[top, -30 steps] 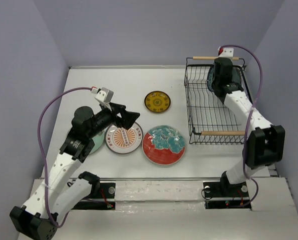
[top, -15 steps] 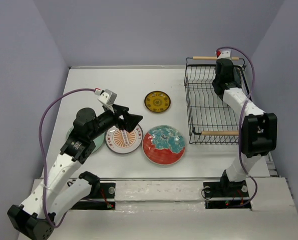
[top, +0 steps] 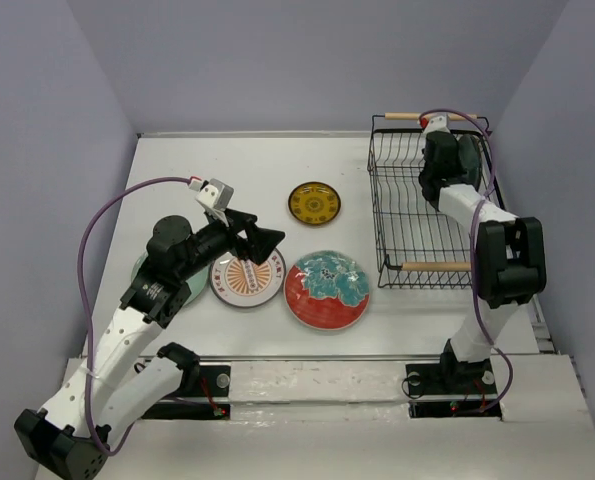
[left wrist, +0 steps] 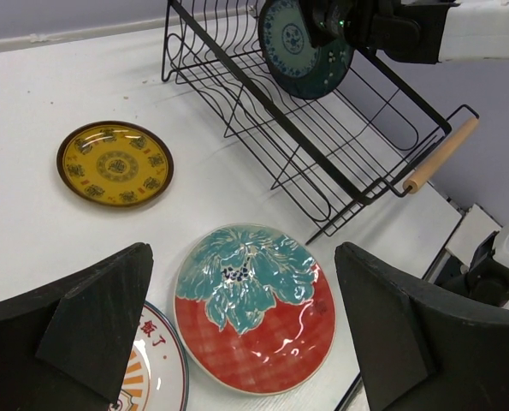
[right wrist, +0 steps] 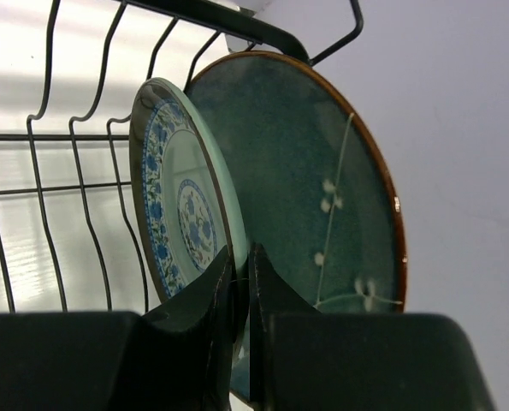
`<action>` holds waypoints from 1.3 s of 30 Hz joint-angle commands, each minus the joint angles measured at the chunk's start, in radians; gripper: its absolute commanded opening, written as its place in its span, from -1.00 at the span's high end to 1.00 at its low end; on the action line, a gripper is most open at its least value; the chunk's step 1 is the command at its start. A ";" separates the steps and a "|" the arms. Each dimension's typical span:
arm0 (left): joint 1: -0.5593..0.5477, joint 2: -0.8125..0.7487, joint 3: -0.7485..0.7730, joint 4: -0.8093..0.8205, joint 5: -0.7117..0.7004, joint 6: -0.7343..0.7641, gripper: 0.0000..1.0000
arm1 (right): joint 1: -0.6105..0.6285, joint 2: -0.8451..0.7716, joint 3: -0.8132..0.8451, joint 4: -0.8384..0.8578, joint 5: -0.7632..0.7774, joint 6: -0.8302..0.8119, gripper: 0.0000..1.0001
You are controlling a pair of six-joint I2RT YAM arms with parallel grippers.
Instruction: Load the plates into the dish rack
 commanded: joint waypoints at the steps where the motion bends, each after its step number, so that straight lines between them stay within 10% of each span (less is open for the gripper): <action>1: -0.004 -0.005 0.022 0.023 0.000 0.016 -0.98 | 0.006 0.015 -0.011 0.098 -0.007 0.006 0.86; 11: -0.005 0.000 0.020 0.023 -0.006 0.016 -0.98 | -0.004 0.067 -0.020 0.088 -0.003 0.104 0.80; 18: -0.004 0.023 0.018 0.023 -0.017 0.016 -0.98 | -0.013 0.044 0.041 -0.007 -0.002 0.218 -0.35; 21: -0.004 0.042 0.020 0.017 -0.025 0.017 -0.98 | -0.013 0.018 0.063 -0.056 -0.019 0.273 -0.50; 39: -0.005 0.171 0.031 -0.023 -0.129 0.026 -0.98 | -0.013 -0.093 0.061 -0.149 -0.053 0.345 -0.14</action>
